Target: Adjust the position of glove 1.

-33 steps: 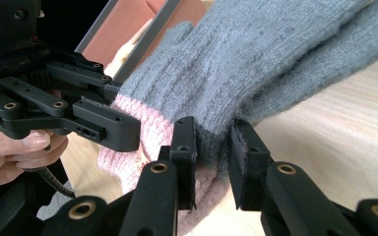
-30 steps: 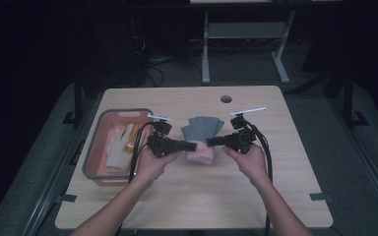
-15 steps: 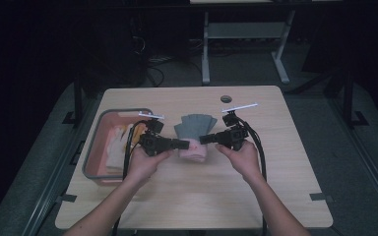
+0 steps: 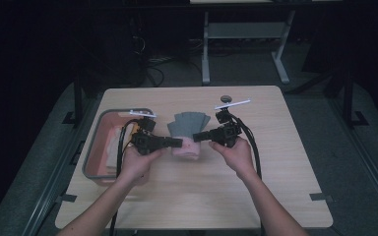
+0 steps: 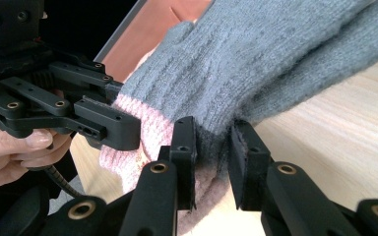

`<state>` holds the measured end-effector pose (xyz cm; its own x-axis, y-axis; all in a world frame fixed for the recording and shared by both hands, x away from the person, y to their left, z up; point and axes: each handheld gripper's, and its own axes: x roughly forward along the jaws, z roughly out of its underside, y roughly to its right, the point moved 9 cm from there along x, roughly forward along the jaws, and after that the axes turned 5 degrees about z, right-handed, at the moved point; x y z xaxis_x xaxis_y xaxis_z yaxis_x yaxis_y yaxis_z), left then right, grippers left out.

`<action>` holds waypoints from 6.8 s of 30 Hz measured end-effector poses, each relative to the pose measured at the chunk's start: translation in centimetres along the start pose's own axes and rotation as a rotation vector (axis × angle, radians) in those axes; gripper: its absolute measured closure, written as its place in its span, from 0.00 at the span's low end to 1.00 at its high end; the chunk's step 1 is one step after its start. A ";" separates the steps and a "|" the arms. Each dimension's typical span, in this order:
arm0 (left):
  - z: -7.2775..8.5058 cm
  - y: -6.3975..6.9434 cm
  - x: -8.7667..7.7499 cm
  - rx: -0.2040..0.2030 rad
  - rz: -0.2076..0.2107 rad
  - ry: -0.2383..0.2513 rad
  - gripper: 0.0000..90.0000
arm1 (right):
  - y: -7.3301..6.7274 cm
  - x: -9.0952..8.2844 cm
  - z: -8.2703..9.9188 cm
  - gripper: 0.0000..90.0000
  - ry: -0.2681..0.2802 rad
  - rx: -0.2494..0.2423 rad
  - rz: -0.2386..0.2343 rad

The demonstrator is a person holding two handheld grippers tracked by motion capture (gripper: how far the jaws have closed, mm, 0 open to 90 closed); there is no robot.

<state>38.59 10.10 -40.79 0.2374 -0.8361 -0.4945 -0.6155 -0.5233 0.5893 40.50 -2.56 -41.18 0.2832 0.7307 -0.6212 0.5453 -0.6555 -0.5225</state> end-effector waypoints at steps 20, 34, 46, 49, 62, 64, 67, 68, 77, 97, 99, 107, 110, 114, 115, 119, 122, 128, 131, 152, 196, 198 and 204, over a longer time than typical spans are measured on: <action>-0.3 -1.3 -2.6 -0.007 -0.027 0.018 0.76 | -1.8 2.0 -1.6 0.82 -0.013 -0.022 -0.029; -0.5 -1.9 -4.7 -0.012 -0.042 0.046 0.76 | -3.3 3.0 -3.0 0.82 -0.029 -0.054 -0.038; -0.3 -2.6 -6.7 -0.030 -0.054 0.078 0.76 | -4.8 4.3 -3.9 0.82 -0.038 -0.081 -0.047; -0.3 -2.8 -7.2 -0.027 -0.059 0.080 0.76 | -5.3 4.6 -4.1 0.82 -0.038 -0.082 -0.053; -0.3 -3.8 -8.8 -0.037 -0.080 0.094 0.77 | -6.2 6.1 -5.0 0.81 -0.045 -0.091 -0.081; -0.3 -3.9 -9.1 -0.040 -0.082 0.096 0.77 | -6.4 6.2 -5.1 0.81 -0.047 -0.093 -0.085; -0.2 -4.0 -9.3 -0.043 -0.091 0.097 0.77 | -6.6 6.5 -5.3 0.81 -0.053 -0.094 -0.088; -0.1 -4.1 -9.4 -0.040 -0.095 0.093 0.77 | -6.7 6.7 -5.3 0.81 -0.054 -0.101 -0.090; 0.0 -4.8 -10.7 -0.049 -0.107 0.109 0.77 | -7.6 7.7 -5.8 0.80 -0.068 -0.104 -0.100; 0.4 -6.2 -13.2 -0.074 -0.115 0.146 0.77 | -9.1 9.7 -6.5 0.78 -0.087 -0.094 -0.139; 0.5 -6.2 -13.3 -0.078 -0.116 0.151 0.77 | -9.2 9.8 -6.6 0.77 -0.087 -0.098 -0.140; 0.9 -6.7 -13.8 -0.090 -0.115 0.162 0.77 | -9.4 10.3 -6.5 0.77 -0.095 -0.102 -0.144; 0.9 -7.1 -14.4 -0.101 -0.118 0.179 0.77 | -9.3 10.2 -6.6 0.78 -0.091 -0.108 -0.131; 1.3 -7.8 -14.6 -0.109 -0.144 0.170 0.78 | -9.2 10.1 -6.6 0.78 -0.086 -0.102 -0.131; 1.6 -8.3 -14.7 -0.121 -0.152 0.174 0.78 | -9.2 10.0 -6.6 0.78 -0.087 -0.104 -0.129; 2.2 -9.4 -15.1 -0.139 -0.176 0.168 0.78 | -9.1 10.0 -6.4 0.78 -0.089 -0.108 -0.128; 2.5 -10.1 -15.3 -0.147 -0.192 0.160 0.78 | -8.9 10.1 -6.2 0.78 -0.096 -0.101 -0.125; 3.4 -11.5 -15.1 -0.175 -0.232 0.113 0.78 | -8.4 9.9 -5.9 0.77 -0.094 -0.106 -0.115; 4.0 -12.2 -14.8 -0.189 -0.244 0.086 0.77 | -8.0 9.6 -5.8 0.77 -0.092 -0.099 -0.110; 5.4 -14.1 -14.6 -0.135 -0.438 -0.072 0.57 | -6.5 8.7 -5.1 0.70 -0.099 -0.082 -0.083; 0.5 -9.1 -13.3 -0.025 -0.378 0.087 0.38 | -1.1 3.1 -3.1 0.46 -0.025 -0.003 0.004; 0.2 -8.6 -13.0 -0.011 -0.370 0.087 0.37 | -0.5 2.7 -2.9 0.46 -0.021 0.003 0.011; 0.0 -7.7 -12.4 0.009 -0.347 0.089 0.36 | 0.2 1.9 -2.6 0.45 -0.013 0.020 0.020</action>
<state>40.42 24.49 -39.20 0.4980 -0.6198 -0.6065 -0.4930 -0.7777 0.3900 43.17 -0.87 -40.97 0.2839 0.7148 -0.6391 0.5238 -0.6739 -0.5210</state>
